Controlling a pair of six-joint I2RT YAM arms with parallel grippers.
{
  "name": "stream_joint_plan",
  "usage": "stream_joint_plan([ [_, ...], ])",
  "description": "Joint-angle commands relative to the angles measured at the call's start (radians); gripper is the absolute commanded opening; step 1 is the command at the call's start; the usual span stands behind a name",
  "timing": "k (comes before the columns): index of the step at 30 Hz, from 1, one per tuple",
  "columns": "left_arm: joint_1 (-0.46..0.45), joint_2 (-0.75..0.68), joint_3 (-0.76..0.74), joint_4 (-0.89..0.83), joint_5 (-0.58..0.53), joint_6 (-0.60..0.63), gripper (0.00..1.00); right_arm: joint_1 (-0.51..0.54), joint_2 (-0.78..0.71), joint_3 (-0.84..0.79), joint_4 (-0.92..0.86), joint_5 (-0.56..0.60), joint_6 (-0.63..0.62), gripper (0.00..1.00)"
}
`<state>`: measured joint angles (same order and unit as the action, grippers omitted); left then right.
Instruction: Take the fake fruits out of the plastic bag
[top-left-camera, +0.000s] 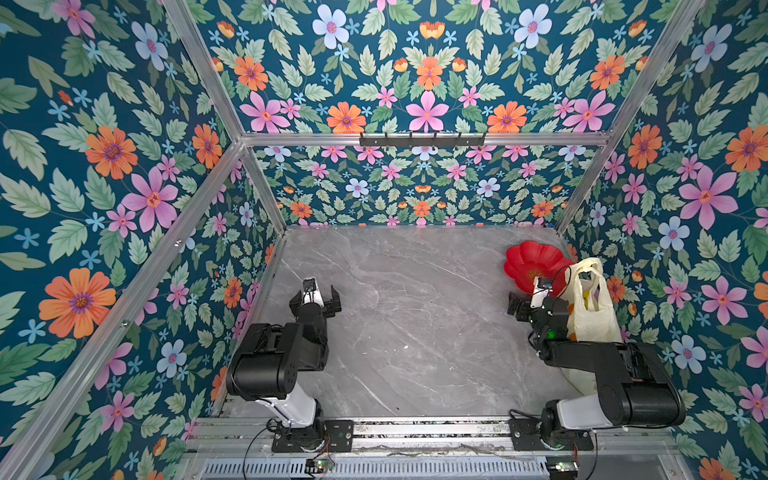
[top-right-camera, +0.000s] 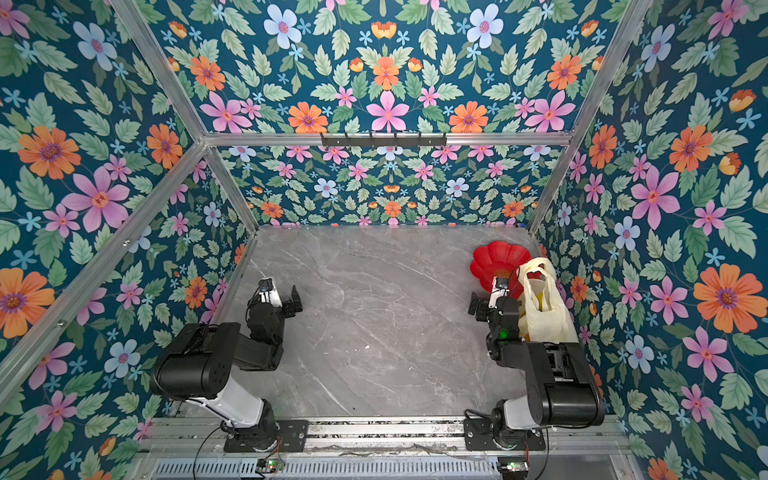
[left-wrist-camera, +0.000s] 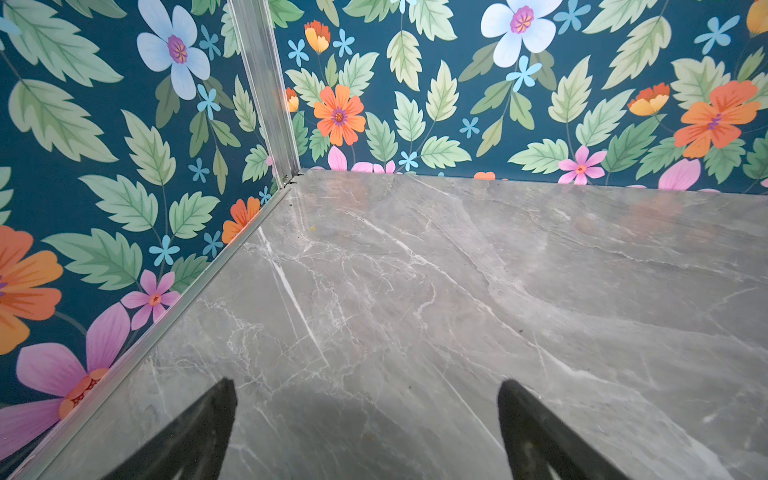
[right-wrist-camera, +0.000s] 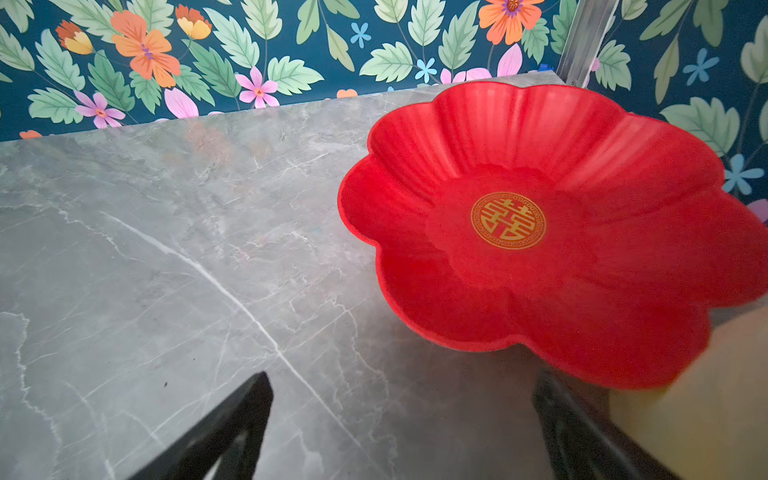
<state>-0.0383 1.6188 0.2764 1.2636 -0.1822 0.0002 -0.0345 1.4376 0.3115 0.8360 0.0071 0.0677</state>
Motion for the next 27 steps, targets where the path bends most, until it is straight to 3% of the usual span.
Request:
stream_joint_plan([
  [1,0.002,-0.004,-0.005,0.02,0.008,-0.002,1.0,0.002,0.001,0.002,0.034,-0.005,-0.01,0.99],
  [4,-0.005,-0.039,-0.037,0.051,0.023,0.01,1.0,0.006,-0.035,-0.005,0.019,-0.058,-0.038,0.99],
  [8,-0.042,-0.169,-0.078,0.016,-0.036,0.032,1.0,0.035,-0.149,-0.002,-0.091,-0.061,-0.072,0.99],
  [14,-0.166,-0.455,-0.039,-0.274,-0.156,0.014,1.0,0.117,-0.448,0.048,-0.396,-0.069,-0.067,0.99],
  [17,-0.184,-0.586,-0.002,-0.417,-0.135,-0.138,1.0,0.121,-0.626,0.122,-0.596,-0.095,0.06,0.99],
  [22,-0.182,-0.762,0.067,-0.722,-0.183,-0.474,1.0,0.121,-0.837,0.322,-1.029,0.007,0.364,0.99],
  [25,-0.179,-0.844,0.099,-0.917,-0.238,-0.621,1.0,0.122,-0.868,0.446,-1.229,-0.067,0.405,0.99],
  [27,-0.174,-0.897,0.077,-0.92,-0.192,-0.619,1.0,0.121,-0.866,0.534,-1.337,-0.136,0.42,0.99],
])
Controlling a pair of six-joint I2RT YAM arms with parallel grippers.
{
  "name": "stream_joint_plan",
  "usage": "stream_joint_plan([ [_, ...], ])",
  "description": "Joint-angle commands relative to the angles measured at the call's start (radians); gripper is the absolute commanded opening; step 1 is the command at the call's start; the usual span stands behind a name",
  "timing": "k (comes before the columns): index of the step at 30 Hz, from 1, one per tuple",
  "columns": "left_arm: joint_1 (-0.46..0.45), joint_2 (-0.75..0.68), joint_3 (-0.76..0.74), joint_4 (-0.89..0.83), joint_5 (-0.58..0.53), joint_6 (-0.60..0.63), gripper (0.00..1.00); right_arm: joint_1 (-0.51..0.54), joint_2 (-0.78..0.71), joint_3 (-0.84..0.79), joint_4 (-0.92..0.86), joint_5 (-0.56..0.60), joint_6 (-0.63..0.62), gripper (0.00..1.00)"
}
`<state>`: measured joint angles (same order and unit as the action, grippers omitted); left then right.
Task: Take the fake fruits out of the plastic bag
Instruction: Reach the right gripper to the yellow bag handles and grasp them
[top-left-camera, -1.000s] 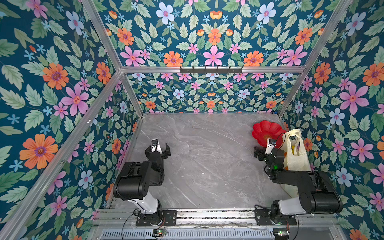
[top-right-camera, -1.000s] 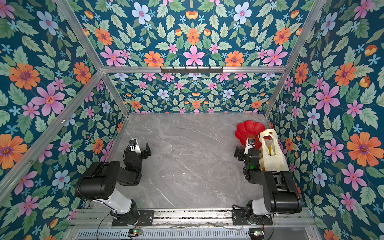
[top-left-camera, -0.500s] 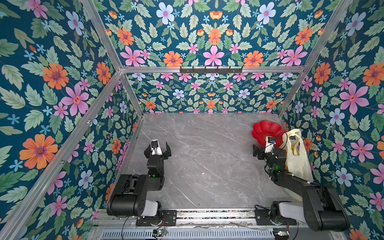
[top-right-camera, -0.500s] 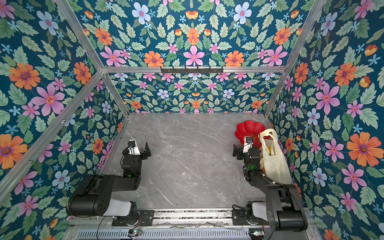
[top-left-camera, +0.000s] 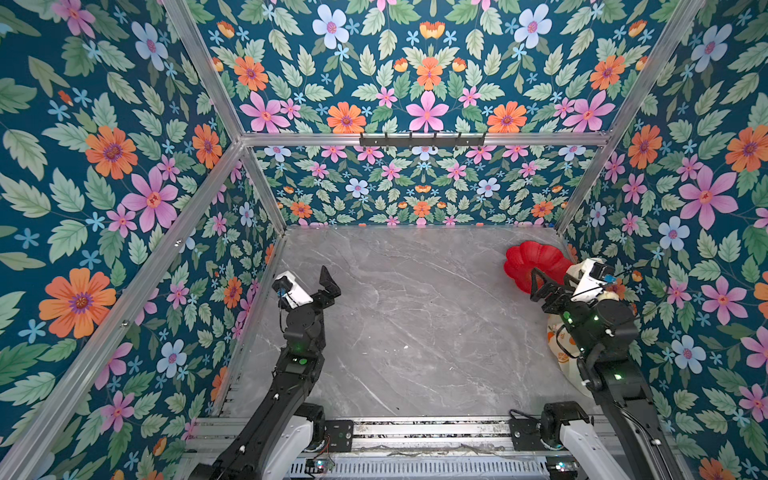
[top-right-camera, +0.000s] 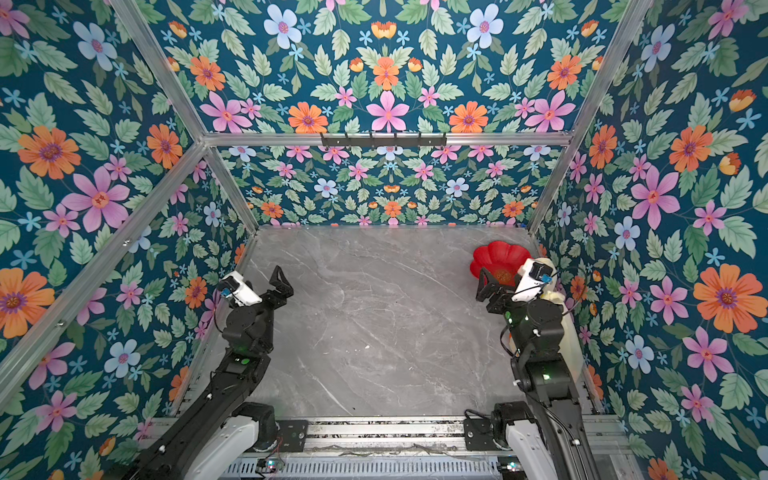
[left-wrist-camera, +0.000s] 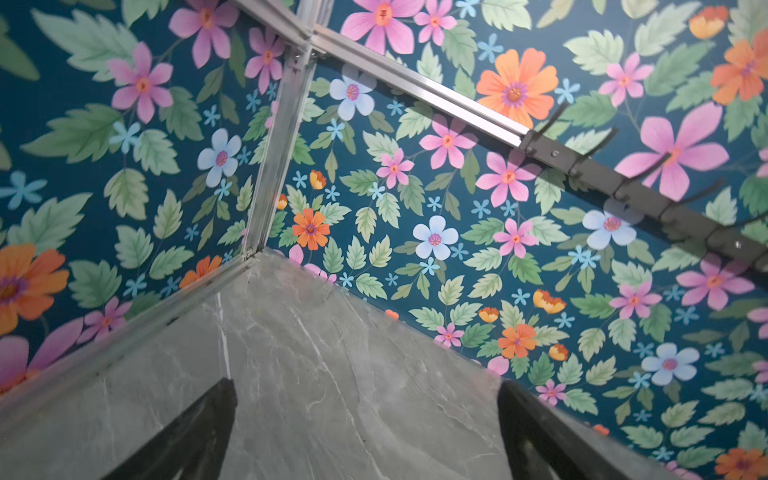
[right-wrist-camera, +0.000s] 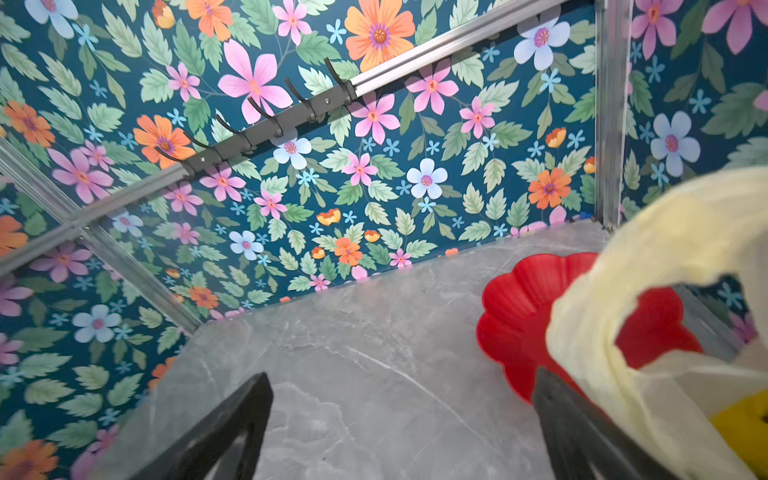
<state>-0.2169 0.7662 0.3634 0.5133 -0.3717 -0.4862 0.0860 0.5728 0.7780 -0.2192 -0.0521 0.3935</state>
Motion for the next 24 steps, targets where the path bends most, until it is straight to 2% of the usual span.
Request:
stream_joint_plan([
  [1,0.006,-0.06,-0.019,-0.156,0.033,-0.115,1.0,0.001,-0.002,0.099,-0.309,-0.104,0.096,0.99],
  [3,0.006,-0.079,-0.024,-0.159,0.091,-0.093,1.0,0.0,-0.004,0.164,-0.368,-0.151,0.101,0.99],
  [7,0.005,-0.04,0.01,-0.212,0.146,-0.053,1.0,0.001,0.012,0.308,-0.517,-0.16,0.085,0.99],
  [12,0.006,0.038,0.026,-0.221,0.21,-0.032,1.0,0.001,0.038,0.469,-0.747,0.02,0.1,0.99],
  [15,0.006,0.064,0.008,-0.185,0.231,-0.025,1.0,0.0,0.053,0.502,-0.865,0.141,0.129,0.99],
  [20,0.005,0.098,-0.014,-0.134,0.237,-0.02,1.0,0.0,0.055,0.46,-0.893,0.21,0.176,0.99],
  [24,0.006,0.113,-0.034,-0.106,0.256,-0.02,1.0,0.0,0.093,0.433,-0.818,0.22,0.164,0.99],
])
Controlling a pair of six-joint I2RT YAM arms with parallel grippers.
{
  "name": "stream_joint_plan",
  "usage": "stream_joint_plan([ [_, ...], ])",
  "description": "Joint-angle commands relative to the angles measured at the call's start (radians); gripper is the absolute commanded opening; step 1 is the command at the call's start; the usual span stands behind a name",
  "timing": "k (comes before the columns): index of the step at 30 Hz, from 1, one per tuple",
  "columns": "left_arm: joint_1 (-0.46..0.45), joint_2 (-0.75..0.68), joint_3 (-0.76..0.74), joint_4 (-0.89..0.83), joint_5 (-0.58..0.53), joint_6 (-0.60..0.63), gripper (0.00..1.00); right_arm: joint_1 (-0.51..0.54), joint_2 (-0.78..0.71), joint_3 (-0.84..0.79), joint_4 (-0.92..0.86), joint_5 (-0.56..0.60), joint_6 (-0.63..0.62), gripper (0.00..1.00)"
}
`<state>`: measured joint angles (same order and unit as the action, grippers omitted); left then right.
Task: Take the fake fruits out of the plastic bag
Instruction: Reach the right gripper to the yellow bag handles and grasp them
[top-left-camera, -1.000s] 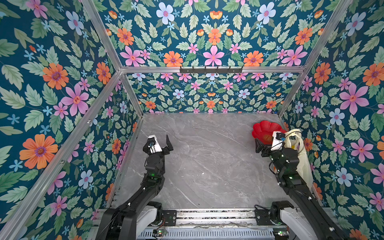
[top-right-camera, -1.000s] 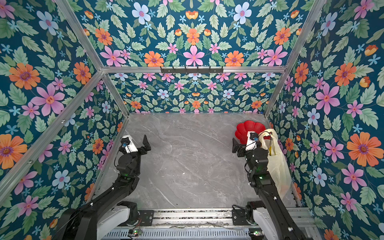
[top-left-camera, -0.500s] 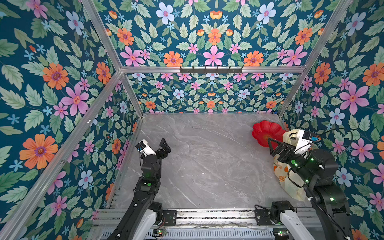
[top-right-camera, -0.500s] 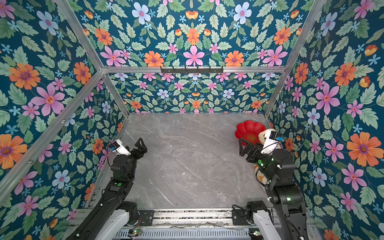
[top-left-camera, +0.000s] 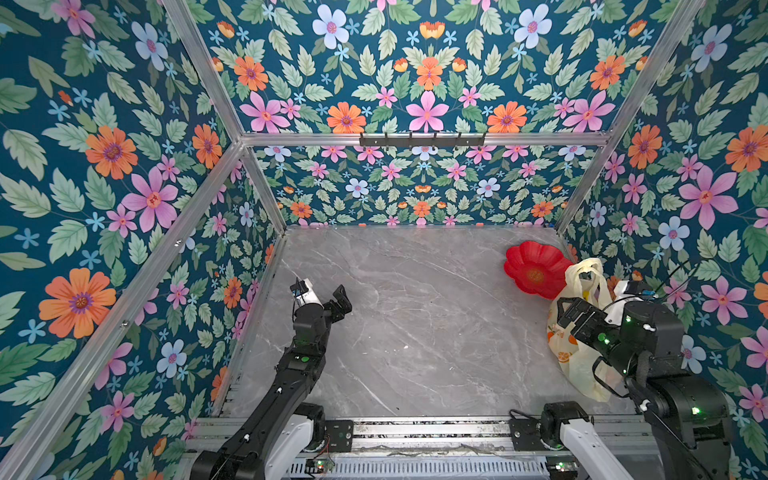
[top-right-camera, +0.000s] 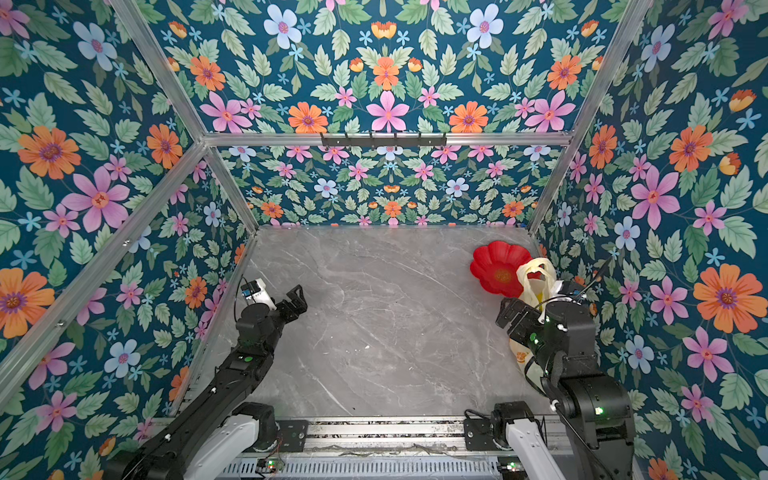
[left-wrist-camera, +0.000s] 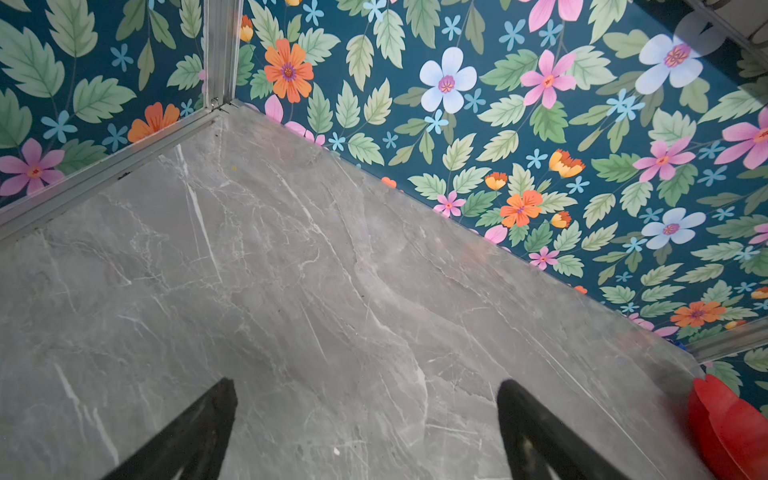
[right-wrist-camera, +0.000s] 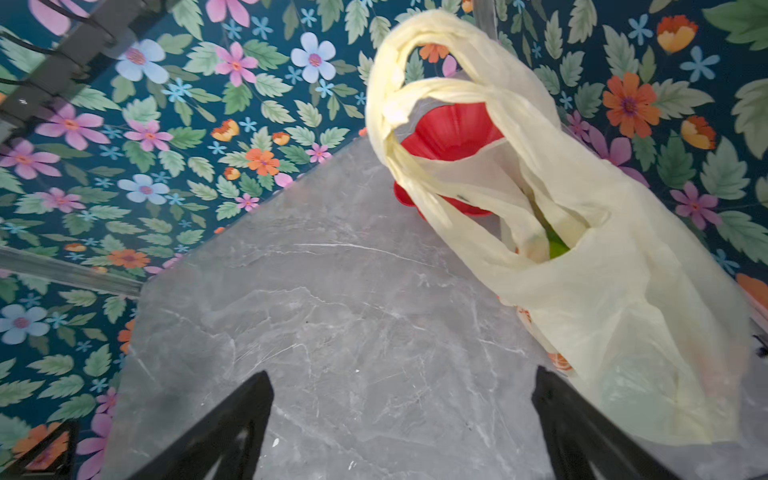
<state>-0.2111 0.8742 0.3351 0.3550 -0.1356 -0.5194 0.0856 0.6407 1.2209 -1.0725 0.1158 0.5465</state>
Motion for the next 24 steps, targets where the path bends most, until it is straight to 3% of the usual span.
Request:
stream_joint_plan([
  [1,0.001,0.005,-0.007,0.049,0.023,0.014,1.0,0.001,0.04,-0.008,0.046,0.056,0.008,0.99],
  [7,-0.001,-0.018,-0.024,0.05,0.031,0.009,1.0,-0.033,0.136,-0.013,0.182,0.069,-0.017,0.98],
  [15,0.001,-0.004,-0.033,0.064,0.045,0.007,1.0,-0.211,0.289,-0.013,0.387,-0.167,-0.019,0.92],
  [24,0.001,0.047,-0.039,0.094,0.054,0.009,1.0,-0.211,0.433,0.008,0.546,-0.125,-0.012,0.78],
])
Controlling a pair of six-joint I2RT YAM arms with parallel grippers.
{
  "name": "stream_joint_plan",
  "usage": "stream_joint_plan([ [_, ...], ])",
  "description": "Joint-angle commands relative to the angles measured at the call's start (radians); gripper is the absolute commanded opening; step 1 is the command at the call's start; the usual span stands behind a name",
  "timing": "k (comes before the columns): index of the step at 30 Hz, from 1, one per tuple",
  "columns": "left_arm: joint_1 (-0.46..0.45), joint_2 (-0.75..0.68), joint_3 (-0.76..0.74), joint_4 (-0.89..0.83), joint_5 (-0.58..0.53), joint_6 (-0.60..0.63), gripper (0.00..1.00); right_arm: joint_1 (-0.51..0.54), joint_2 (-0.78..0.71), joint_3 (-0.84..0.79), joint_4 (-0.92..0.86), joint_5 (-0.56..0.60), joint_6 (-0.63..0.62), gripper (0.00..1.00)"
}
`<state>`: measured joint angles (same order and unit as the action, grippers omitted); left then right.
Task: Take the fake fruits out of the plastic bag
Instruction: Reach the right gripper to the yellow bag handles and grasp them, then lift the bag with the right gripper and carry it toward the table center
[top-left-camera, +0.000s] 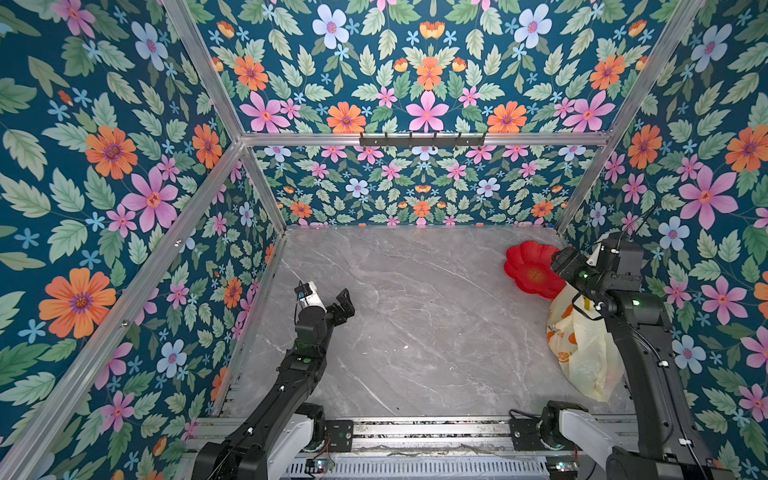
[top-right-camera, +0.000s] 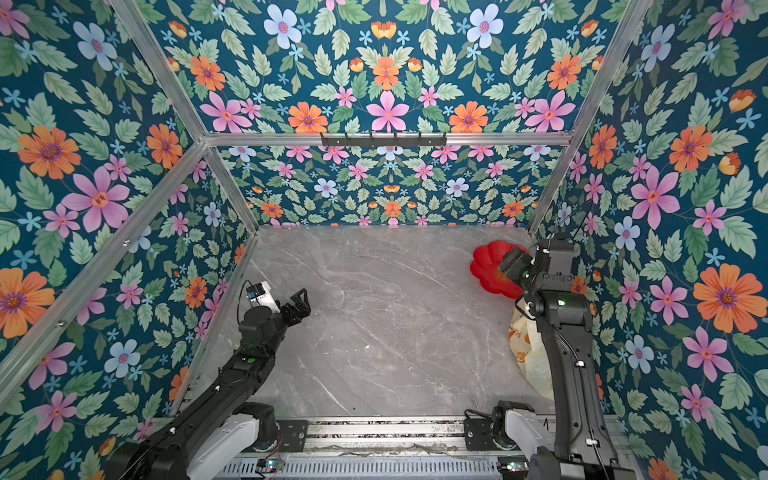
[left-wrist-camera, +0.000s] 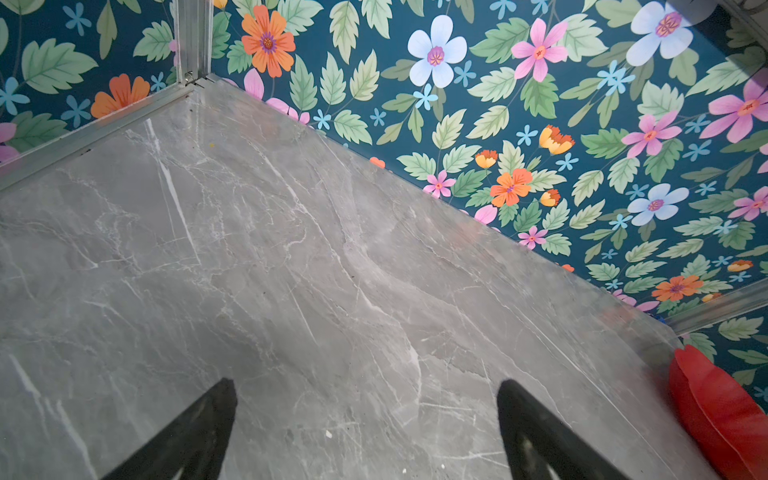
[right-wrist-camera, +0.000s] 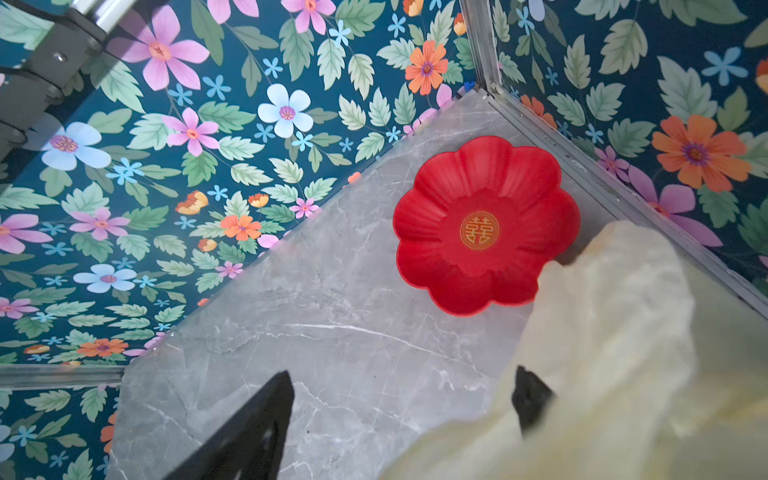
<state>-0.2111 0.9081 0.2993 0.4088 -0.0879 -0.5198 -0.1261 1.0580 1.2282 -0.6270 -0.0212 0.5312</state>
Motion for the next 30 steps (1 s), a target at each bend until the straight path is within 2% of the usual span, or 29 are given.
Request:
stream_joint_plan([
  [1,0.001,0.019,-0.002,0.041,0.007,0.009,1.0,0.0,0.021,-0.002,0.114,0.011,0.003,0.76],
  [8,0.0,0.022,-0.015,0.054,-0.011,0.007,1.0,0.019,0.037,-0.015,0.169,-0.041,0.008,0.54],
  [11,0.0,0.016,-0.02,0.06,-0.016,0.005,1.0,0.073,0.039,-0.013,0.174,-0.039,-0.008,0.48],
  [17,0.0,0.011,-0.022,0.056,-0.031,0.003,1.0,0.183,0.036,-0.015,0.18,-0.043,-0.005,0.3],
  [25,0.0,0.004,-0.023,0.05,-0.042,-0.001,1.0,0.376,0.059,0.032,0.173,-0.046,0.003,0.25],
  [30,0.0,-0.009,-0.024,0.036,-0.063,-0.003,1.0,0.541,0.152,0.13,0.141,-0.039,-0.022,0.24],
])
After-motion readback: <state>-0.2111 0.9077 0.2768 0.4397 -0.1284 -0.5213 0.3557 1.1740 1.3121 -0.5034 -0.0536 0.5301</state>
